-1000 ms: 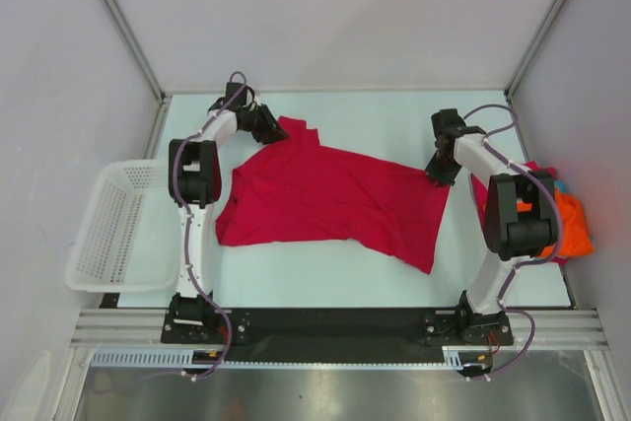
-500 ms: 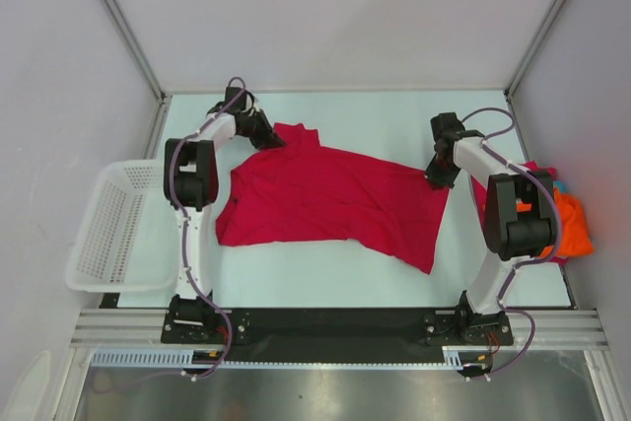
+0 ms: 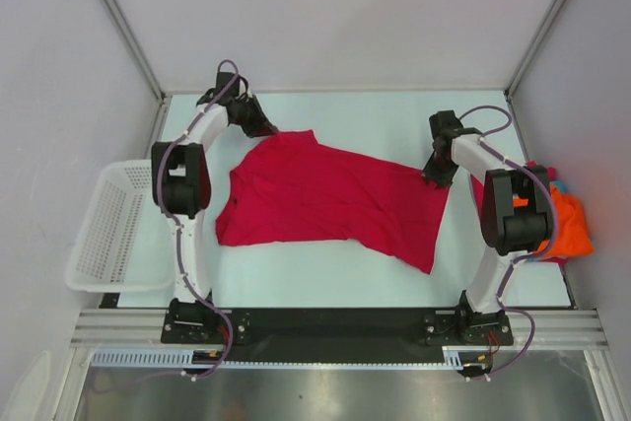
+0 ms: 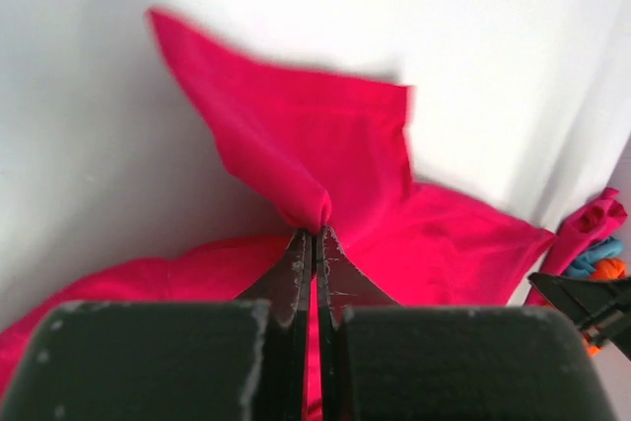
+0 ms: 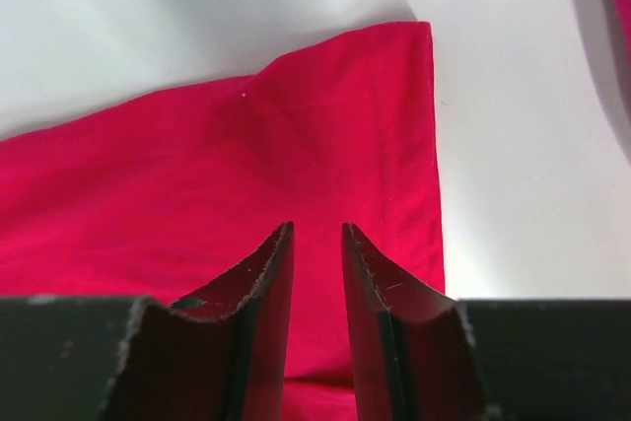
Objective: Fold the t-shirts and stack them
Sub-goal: Fold the other side of the tshirt into a rectangle
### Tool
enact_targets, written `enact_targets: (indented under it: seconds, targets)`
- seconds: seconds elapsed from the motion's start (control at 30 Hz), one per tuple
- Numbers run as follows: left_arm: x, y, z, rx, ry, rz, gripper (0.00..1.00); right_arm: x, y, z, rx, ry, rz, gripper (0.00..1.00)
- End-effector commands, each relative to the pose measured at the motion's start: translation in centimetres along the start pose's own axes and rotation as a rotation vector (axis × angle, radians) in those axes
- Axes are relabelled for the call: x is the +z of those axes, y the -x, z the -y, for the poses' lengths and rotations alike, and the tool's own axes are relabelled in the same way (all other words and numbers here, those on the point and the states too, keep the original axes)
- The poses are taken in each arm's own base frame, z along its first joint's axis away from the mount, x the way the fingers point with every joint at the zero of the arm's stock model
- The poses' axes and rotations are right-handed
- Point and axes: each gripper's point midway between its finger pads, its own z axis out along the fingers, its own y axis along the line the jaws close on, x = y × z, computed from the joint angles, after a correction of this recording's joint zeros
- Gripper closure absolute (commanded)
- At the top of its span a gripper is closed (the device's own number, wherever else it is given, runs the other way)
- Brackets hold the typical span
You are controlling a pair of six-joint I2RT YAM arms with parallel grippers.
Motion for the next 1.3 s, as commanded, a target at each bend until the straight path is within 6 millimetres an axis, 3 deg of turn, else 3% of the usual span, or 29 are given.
enact_targets:
  seconds: [0.0, 0.1, 0.2, 0.27, 0.3, 0.33, 0.37, 0.4, 0.43, 0.5, 0.53, 0.67, 0.8, 0.83, 0.97, 1.07, 1.27]
  targets:
    - [-4.6, 2.7, 4.9, 0.104, -0.080, 0.115, 1.00, -0.3, 1.1, -0.7, -0.006, 0.024, 0.028, 0.68]
    - [-5.9, 2.4, 6.1, 0.134, -0.101, 0.123, 1.00, -0.4, 0.9, -0.7, -0.011, 0.034, 0.027, 0.68]
    - [-6.8, 0.8, 6.1, 0.158, -0.101, 0.106, 1.00, -0.6, 0.9, -0.8, -0.012, 0.048, 0.024, 0.68]
    - [-6.4, -1.5, 4.8, 0.161, -0.074, 0.062, 1.00, -1.0, 1.0, -1.1, -0.013, 0.065, 0.026, 0.68]
    - [-7.5, -1.8, 5.3, 0.177, -0.085, 0.081, 1.00, -1.1, 1.1, -1.2, -0.012, 0.068, 0.030, 0.68]
    - [-6.9, -4.1, 3.8, 0.158, -0.065, 0.036, 1.00, -1.3, 1.2, -1.3, -0.013, 0.075, 0.032, 0.68]
    - [-7.1, -4.9, 3.5, 0.156, -0.064, 0.031, 1.00, -1.4, 1.2, -1.4, -0.012, 0.082, 0.031, 0.68]
    - [-8.3, -5.1, 4.3, 0.173, -0.088, 0.067, 1.00, -1.5, 1.2, -1.4, -0.014, 0.084, 0.031, 0.68]
    - [-7.8, -7.4, 2.9, 0.158, -0.062, 0.029, 1.00, -1.5, 1.1, -1.5, -0.017, 0.085, 0.029, 0.68]
    - [-8.9, -8.5, 3.0, 0.162, -0.062, 0.046, 1.00, -1.4, 1.1, -1.4, -0.019, 0.086, 0.026, 0.68]
    - [-8.7, -10.3, 2.0, 0.158, -0.043, 0.018, 1.00, -1.4, 1.0, -1.5, -0.019, 0.087, 0.024, 0.68]
    - [-11.0, -12.0, 1.4, 0.175, -0.012, 0.062, 1.00, -1.3, 0.6, -1.6, -0.026, 0.090, 0.016, 0.68]
    - [-11.7, -12.9, 0.5, 0.186, 0.014, 0.068, 0.99, -1.2, 0.4, -1.6, -0.029, 0.097, 0.013, 0.67]
    - [-11.5, -13.1, 0.2, 0.188, 0.024, 0.063, 0.95, -1.2, 0.4, -1.7, -0.031, 0.100, 0.010, 0.67]
    - [-10.3, -13.4, -0.5, 0.170, 0.041, 0.021, 0.53, -1.4, 0.4, -1.7, -0.033, 0.104, 0.013, 0.65]
    - [-9.7, -12.7, -0.3, 0.171, 0.050, 0.020, 0.38, -1.8, 0.4, -1.4, -0.038, 0.097, 0.018, 0.62]
    - [-8.7, -10.2, 0.9, 0.174, 0.049, 0.040, 0.29, -2.3, 0.8, -0.6, -0.040, 0.084, 0.033, 0.60]
